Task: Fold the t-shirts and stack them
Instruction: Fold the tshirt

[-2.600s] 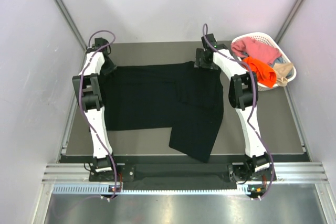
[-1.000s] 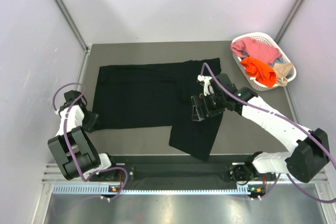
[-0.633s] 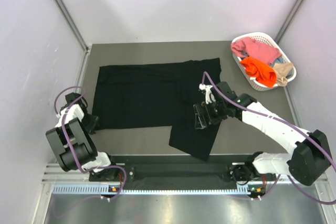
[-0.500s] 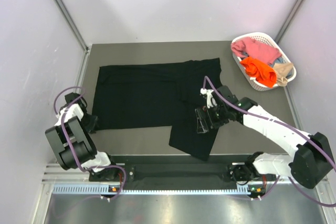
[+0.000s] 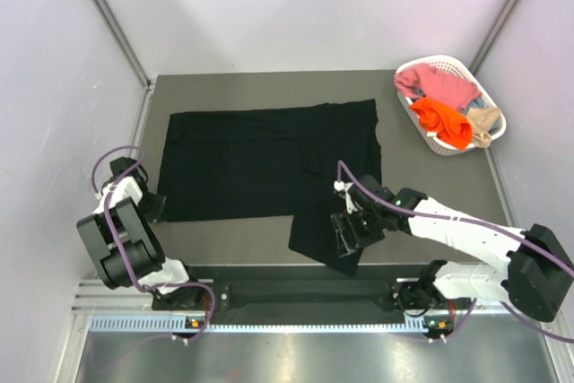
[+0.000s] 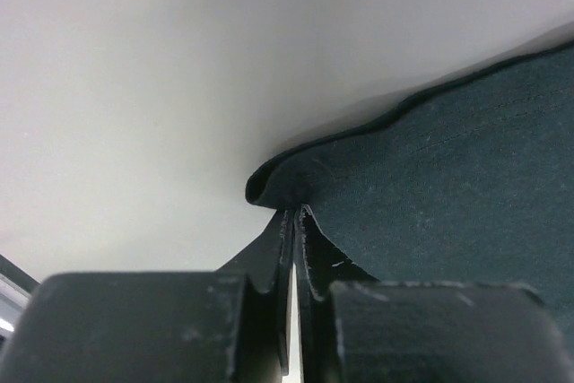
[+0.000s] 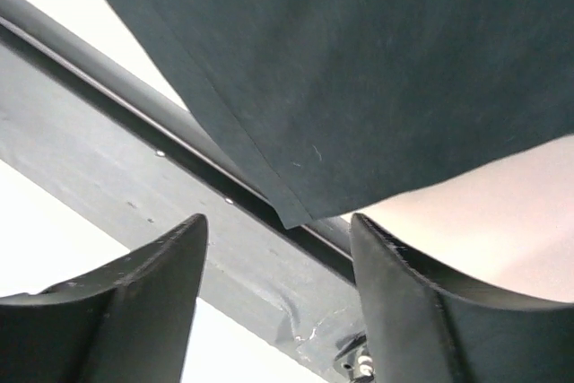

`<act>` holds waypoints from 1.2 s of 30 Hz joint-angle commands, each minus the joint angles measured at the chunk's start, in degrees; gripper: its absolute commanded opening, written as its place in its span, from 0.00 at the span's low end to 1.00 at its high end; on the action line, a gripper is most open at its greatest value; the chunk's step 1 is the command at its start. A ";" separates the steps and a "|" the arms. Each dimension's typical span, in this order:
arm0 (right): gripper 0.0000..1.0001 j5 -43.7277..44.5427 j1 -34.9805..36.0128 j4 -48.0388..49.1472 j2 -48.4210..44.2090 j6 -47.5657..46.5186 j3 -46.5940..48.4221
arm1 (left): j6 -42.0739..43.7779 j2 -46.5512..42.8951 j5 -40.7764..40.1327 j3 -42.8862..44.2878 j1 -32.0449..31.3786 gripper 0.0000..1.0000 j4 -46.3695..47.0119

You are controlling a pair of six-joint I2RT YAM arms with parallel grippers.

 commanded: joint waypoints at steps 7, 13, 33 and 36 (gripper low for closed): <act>0.47 1.02 5.69 8.06 -0.99 12.94 -7.11 | 3.70 0.63 -2.50 0.75 0.78 0.00 0.99; 0.46 1.99 6.13 8.94 -4.69 17.33 -10.54 | 4.05 -0.60 -3.29 -1.27 0.78 0.00 1.34; 0.46 0.32 5.25 25.72 -7.68 32.54 -24.34 | 5.02 0.71 -1.89 0.66 0.78 0.00 0.11; 0.33 0.67 4.99 26.26 -7.24 31.93 -23.38 | 5.54 0.36 -1.98 0.57 0.78 0.00 -0.15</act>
